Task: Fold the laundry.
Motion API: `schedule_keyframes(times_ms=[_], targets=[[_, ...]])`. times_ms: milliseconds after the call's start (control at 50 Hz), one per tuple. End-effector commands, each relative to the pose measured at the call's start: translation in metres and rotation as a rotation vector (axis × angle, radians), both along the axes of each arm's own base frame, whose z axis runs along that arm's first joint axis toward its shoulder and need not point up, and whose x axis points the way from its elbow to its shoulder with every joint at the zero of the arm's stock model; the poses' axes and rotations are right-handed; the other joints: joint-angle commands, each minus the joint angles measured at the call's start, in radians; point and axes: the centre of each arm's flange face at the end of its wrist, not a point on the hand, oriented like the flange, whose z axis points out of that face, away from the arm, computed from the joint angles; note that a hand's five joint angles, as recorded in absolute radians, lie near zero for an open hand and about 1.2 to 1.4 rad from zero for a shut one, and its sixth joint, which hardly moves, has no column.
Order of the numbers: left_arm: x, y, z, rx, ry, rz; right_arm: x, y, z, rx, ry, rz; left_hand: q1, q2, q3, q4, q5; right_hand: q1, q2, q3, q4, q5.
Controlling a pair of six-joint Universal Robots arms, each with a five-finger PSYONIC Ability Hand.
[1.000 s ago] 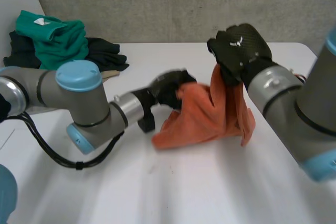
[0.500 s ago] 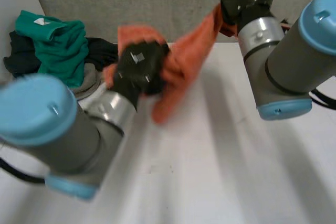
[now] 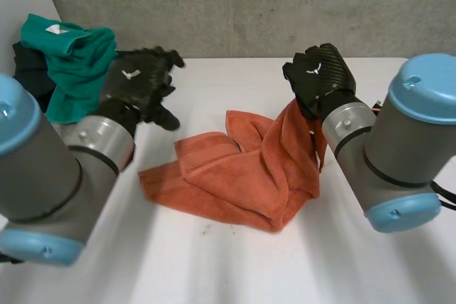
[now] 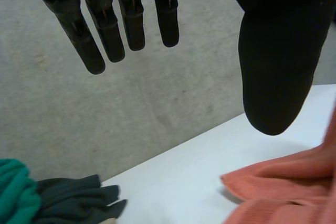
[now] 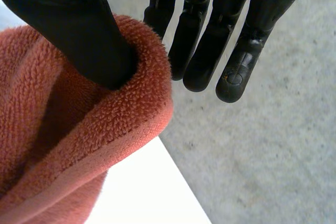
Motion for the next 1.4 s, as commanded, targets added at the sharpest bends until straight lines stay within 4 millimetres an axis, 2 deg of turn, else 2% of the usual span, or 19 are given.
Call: schedule_keyframes(times_ms=[20,120,220,420,560,720,800,880,900,920,1040,1060,1080,1100,1180,1200,1280,1340,1400], targets=[[-0.001,-0.041,-0.033,0.081,-0.043,-0.066,-0.003,0.024,0.024,-0.047,-0.030,0.101,-0.012,0.004,-0.001,0.011,0.018,0.405,0.224,0.213,0.204,0.242],[-0.005,-0.053,-0.062,0.217,-0.083,-0.185,-0.009,0.039,0.050,-0.107,-0.061,0.124,-0.003,0.012,0.008,0.020,0.027,0.405,0.224,0.213,0.204,0.242],[-0.008,-0.049,-0.093,0.345,-0.143,-0.241,-0.014,0.049,0.069,-0.149,-0.083,0.124,0.000,0.015,0.011,0.023,0.030,0.405,0.224,0.213,0.204,0.242],[-0.006,-0.049,-0.109,0.320,-0.248,-0.267,-0.018,0.051,0.079,-0.177,-0.094,0.113,0.035,0.050,0.046,0.058,0.065,0.405,0.224,0.213,0.204,0.242],[-0.010,-0.043,-0.110,0.332,-0.240,-0.303,-0.018,0.051,0.084,-0.190,-0.099,0.111,0.038,0.053,0.049,0.061,0.068,0.405,0.224,0.213,0.204,0.242],[-0.021,-0.042,-0.125,0.348,-0.250,-0.333,-0.019,0.060,0.103,-0.239,-0.125,0.121,0.059,0.074,0.070,0.081,0.089,0.405,0.224,0.213,0.204,0.242],[-0.034,-0.039,-0.132,0.343,-0.256,-0.360,-0.020,0.063,0.110,-0.252,-0.133,0.123,0.193,0.209,0.204,0.216,0.223,0.405,0.224,0.213,0.204,0.242],[-0.038,-0.044,-0.137,0.340,-0.258,-0.360,-0.021,0.063,0.115,-0.255,-0.135,0.120,0.586,0.601,0.597,0.609,0.616,0.405,0.224,0.213,0.204,0.242],[-0.039,-0.045,-0.137,0.337,-0.259,-0.361,-0.022,0.062,0.115,-0.247,-0.129,0.112,0.721,0.736,0.732,0.743,0.751,0.405,0.224,0.213,0.204,0.242],[-0.039,-0.047,-0.135,0.328,-0.258,-0.352,-0.023,0.061,0.114,-0.243,-0.125,0.107,0.981,0.996,0.992,1.004,1.011,0.405,0.224,0.213,0.204,0.242],[-0.025,-0.060,-0.122,0.301,-0.268,-0.193,-0.027,0.063,0.089,-0.114,-0.049,0.109,0.986,1.001,0.997,1.009,1.016,0.405,0.224,0.213,0.204,0.242],[-0.021,-0.062,-0.113,0.283,-0.266,-0.166,-0.029,0.063,0.084,-0.090,-0.035,0.102,0.986,1.001,0.997,1.009,1.016,0.405,0.224,0.213,0.204,0.242],[-0.013,-0.065,-0.096,0.250,-0.260,-0.114,-0.031,0.062,0.081,-0.070,-0.021,0.096,0.986,1.001,0.997,1.009,1.016,0.405,0.224,0.213,0.204,0.242],[-0.007,-0.066,-0.090,0.240,-0.263,-0.091,-0.034,0.060,0.076,-0.047,-0.006,0.083,0.986,1.001,0.997,1.009,1.016,0.405,0.224,0.213,0.204,0.242],[0.008,-0.062,-0.079,0.229,-0.266,-0.051,-0.050,0.040,0.042,0.106,0.126,0.019,0.986,1.001,0.997,1.009,1.016,0.405,0.224,0.213,0.204,0.242],[0.008,-0.060,-0.078,0.225,-0.267,-0.053,-0.053,0.032,0.025,0.162,0.190,0.007,0.986,1.001,0.997,1.009,1.016,0.405,0.224,0.213,0.204,0.242],[0.006,-0.062,-0.074,0.191,-0.269,-0.056,-0.053,0.018,0.000,0.218,0.294,0.003,0.986,1.001,0.997,1.009,1.016,0.405,0.224,0.213,0.204,0.242],[0.002,-0.075,-0.070,0.104,-0.276,-0.051,-0.046,0.004,-0.006,0.207,0.292,0.004,0.986,1.001,0.997,1.009,1.016,0.405,0.224,0.213,0.204,0.242],[-0.009,-0.101,-0.065,-0.054,-0.312,-0.039,-0.034,-0.028,-0.011,0.165,0.223,-0.025,0.986,1.001,0.997,1.009,1.016,0.405,0.224,0.213,0.204,0.242]])
